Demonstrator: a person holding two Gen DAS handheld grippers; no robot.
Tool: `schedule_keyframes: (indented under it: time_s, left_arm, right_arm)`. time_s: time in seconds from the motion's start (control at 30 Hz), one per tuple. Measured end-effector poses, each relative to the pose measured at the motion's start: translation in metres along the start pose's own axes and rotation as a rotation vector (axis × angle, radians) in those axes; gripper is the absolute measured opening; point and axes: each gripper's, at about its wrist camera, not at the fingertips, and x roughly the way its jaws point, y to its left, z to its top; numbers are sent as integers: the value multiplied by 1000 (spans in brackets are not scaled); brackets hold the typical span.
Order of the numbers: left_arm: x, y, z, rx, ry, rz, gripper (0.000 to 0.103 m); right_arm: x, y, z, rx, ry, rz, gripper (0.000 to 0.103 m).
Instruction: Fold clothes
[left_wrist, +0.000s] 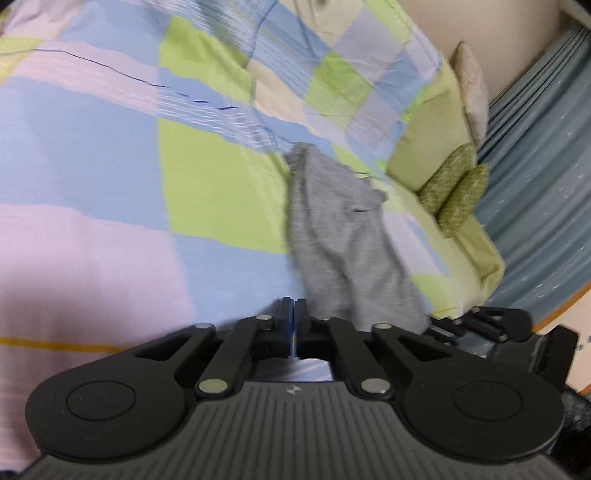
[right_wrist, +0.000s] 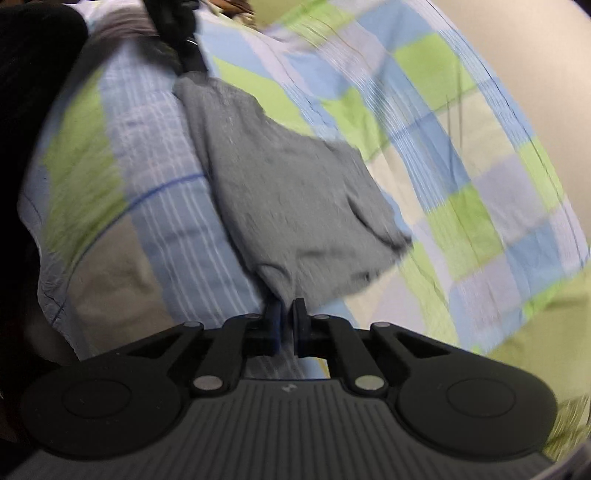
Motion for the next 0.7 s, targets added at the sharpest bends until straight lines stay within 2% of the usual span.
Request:
schedule_keyframes:
  time_s: [0.1,0.17,0.2,0.23,0.37,0.4,0.43,0.47,0.53,0.7]
  left_arm:
    - [-10,-12,2,65,-13,19,1]
    - [-12,-26,5,106,-15,-33,20]
    - [-7,-32,7,126,-11,-38,40]
    - [-2,-38,8,147,-6,-39,46]
    - [28,-49,10,199,39,-6,43]
    - [36,-50,10,209,53,6,33]
    - [45,-51,11,219,67,18,5]
    - [46,-49,10,210,64,23,5]
    - [42,-37,11,138,45,12,6]
    - [29,-38,5,169,38,31,6]
  right_arm:
    - [-5,3,-1,1,-4,-4,5]
    - [-9,6,-1,-13,-8,-25,12]
    - [-11,7,-1,-16,-15,-29,18]
    - [-13,9,-1,-18,-22,-33,19]
    - [-13,14,5,-48,-44,-27,19]
    - [-10,16,8,-59,-50,-24,19]
    - [-8,17,10,-67,-55,-21,19]
    - [-4,17,11,-70,-59,-16,18]
    - [1,13,11,-40,-53,-4,1]
    - [1,1,1,49,-26,-3,1]
